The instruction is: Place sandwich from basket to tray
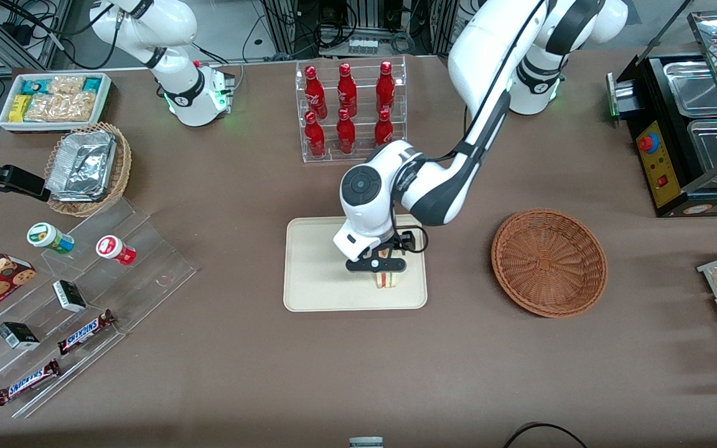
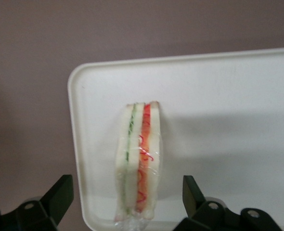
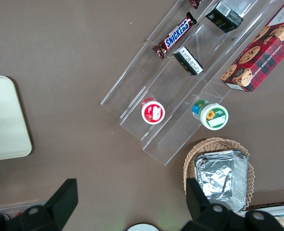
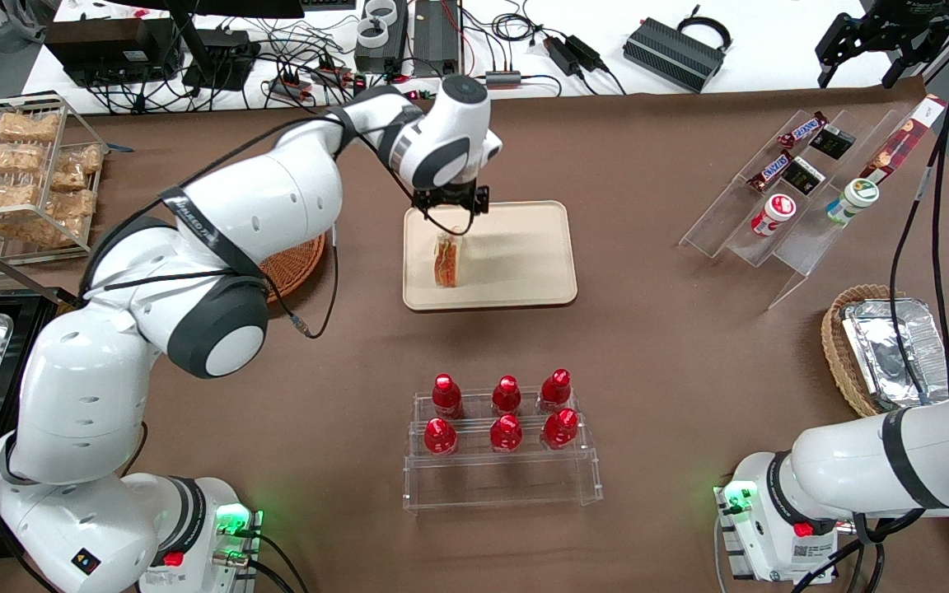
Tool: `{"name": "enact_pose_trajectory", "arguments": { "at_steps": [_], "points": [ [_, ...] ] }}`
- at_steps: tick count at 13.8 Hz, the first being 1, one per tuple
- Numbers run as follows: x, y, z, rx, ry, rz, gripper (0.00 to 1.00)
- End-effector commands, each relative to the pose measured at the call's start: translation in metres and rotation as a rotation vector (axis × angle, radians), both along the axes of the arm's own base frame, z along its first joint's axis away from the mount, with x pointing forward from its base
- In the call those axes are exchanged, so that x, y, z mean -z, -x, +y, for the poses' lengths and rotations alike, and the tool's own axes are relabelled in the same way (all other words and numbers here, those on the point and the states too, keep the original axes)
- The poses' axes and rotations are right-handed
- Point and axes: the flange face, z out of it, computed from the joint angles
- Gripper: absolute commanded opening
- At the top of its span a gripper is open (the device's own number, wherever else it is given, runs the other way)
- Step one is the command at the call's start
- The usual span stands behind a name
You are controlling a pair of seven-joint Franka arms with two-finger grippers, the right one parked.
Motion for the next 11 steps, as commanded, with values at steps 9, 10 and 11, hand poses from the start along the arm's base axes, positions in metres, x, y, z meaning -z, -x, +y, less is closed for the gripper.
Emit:
{"name": "enact_pose_trajectory", "arguments": {
  "at_steps": [9,10,11],
  "points": [
    [-0.15,-0.086,0.206,-0.07,0.107,0.034,1.0],
    [-0.161,-0.091,0.237,-0.09,0.109,0.054,1.0],
    [-0.168,-0.092,0.257,-0.099,0.104,0.071,1.0]
  ]
}}
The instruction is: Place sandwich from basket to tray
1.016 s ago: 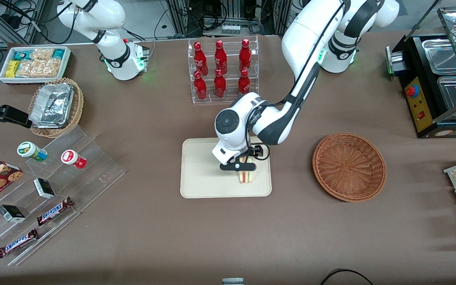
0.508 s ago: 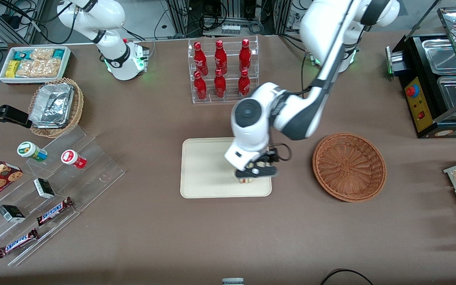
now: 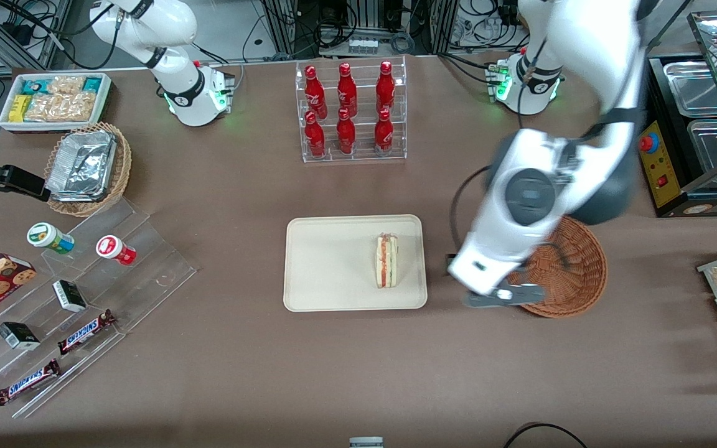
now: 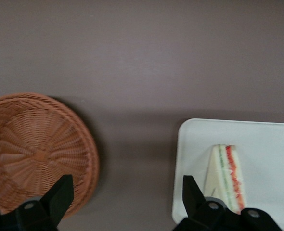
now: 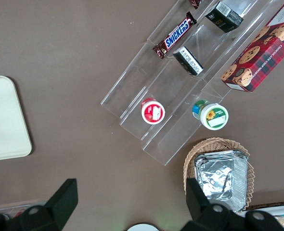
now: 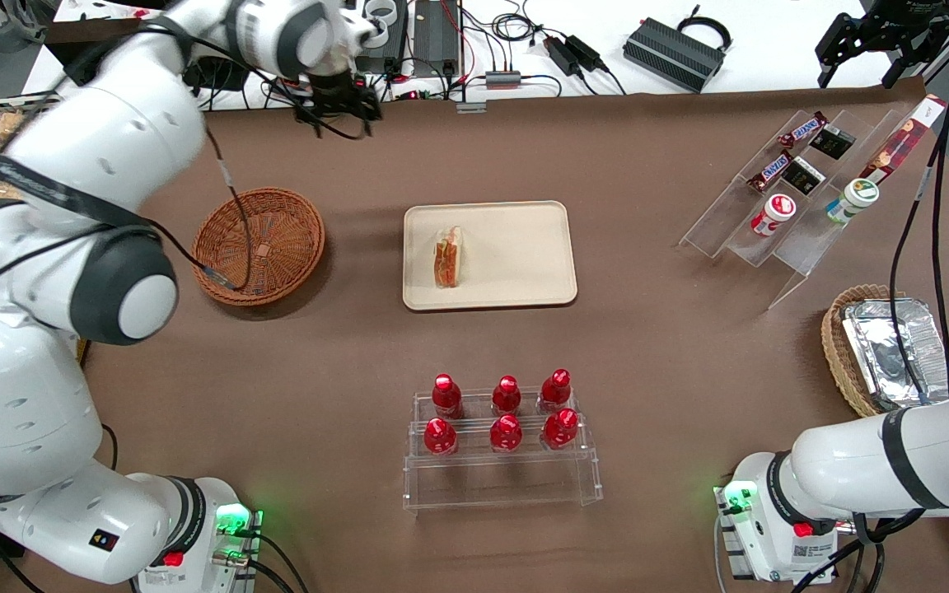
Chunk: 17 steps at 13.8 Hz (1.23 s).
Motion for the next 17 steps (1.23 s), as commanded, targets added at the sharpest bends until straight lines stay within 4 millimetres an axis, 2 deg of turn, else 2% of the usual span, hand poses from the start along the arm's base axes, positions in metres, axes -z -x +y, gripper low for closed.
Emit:
{"name": "enact_pose_trajectory", "arguments": {
  "at_steps": [1,2,3,4,6,10,14,17],
  "points": [
    [-0.032,0.01,0.044,0.011,0.016,0.056,1.0],
    [-0.044,0.016,0.055,0.009,0.006,0.077,1.0],
    [-0.059,0.016,0.086,-0.033,-0.001,0.087,1.0],
    [-0.077,0.023,0.1,-0.034,0.002,0.09,1.0],
    [-0.109,0.044,0.146,-0.053,0.011,0.106,1.0],
    [-0.161,0.096,0.184,-0.071,0.019,0.152,1.0],
    [-0.178,0.138,0.211,-0.113,0.003,0.141,1.0],
    [-0.176,0.14,0.216,-0.119,-0.011,0.131,1.0]
  ]
}}
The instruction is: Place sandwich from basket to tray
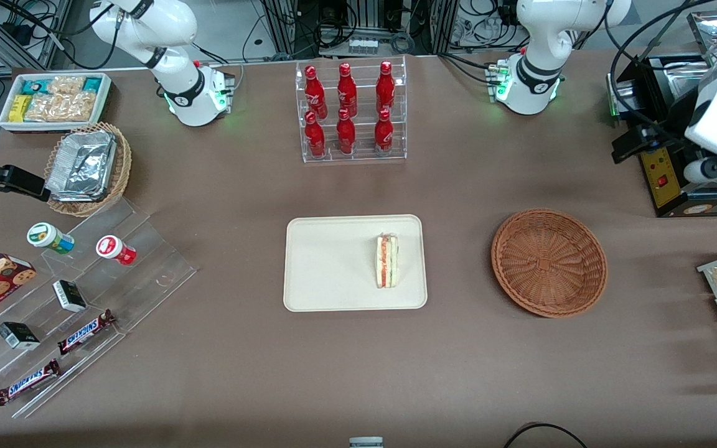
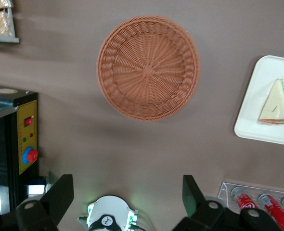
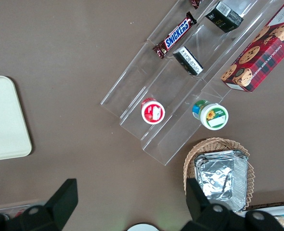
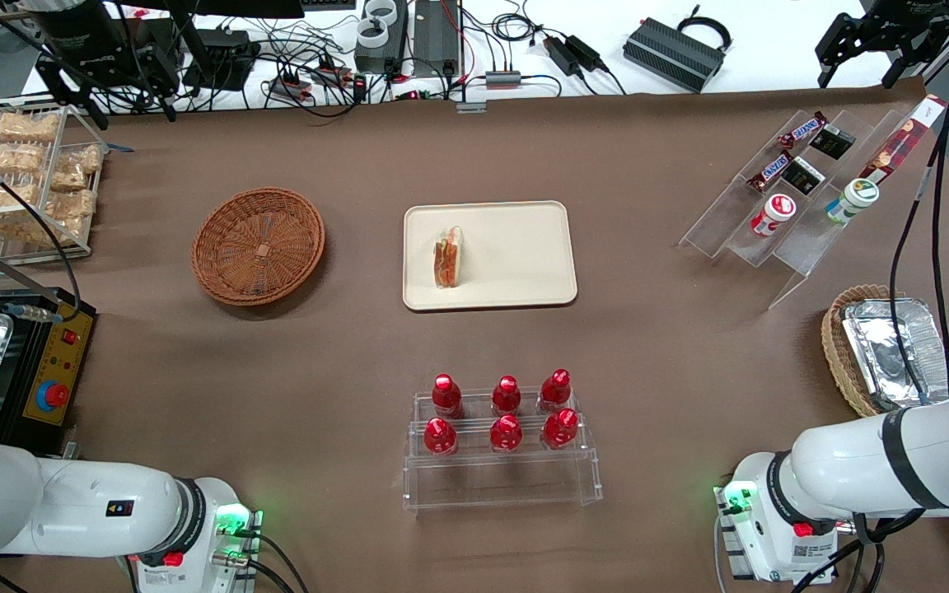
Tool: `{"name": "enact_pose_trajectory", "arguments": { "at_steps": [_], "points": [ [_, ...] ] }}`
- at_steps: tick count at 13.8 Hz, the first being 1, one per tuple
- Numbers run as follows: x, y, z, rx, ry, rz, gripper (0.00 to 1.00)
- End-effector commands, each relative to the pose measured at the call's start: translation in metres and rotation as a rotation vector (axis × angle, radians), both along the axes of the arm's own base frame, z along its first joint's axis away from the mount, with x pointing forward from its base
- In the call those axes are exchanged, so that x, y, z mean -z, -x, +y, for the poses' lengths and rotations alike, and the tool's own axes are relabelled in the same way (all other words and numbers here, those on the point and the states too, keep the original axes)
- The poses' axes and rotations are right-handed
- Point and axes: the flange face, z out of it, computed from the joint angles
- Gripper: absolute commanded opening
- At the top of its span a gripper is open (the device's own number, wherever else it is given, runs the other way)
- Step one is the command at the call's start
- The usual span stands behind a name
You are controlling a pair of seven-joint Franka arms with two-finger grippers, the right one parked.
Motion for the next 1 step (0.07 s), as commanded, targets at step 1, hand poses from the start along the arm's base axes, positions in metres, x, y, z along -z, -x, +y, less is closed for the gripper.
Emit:
{"name": "enact_pose_trajectory", "arguments": {
  "at_steps": [1],
  "points": [
    [0.0058,0.0035,0.0047,0.002,-0.015,-0.014,1.0]
  ]
}}
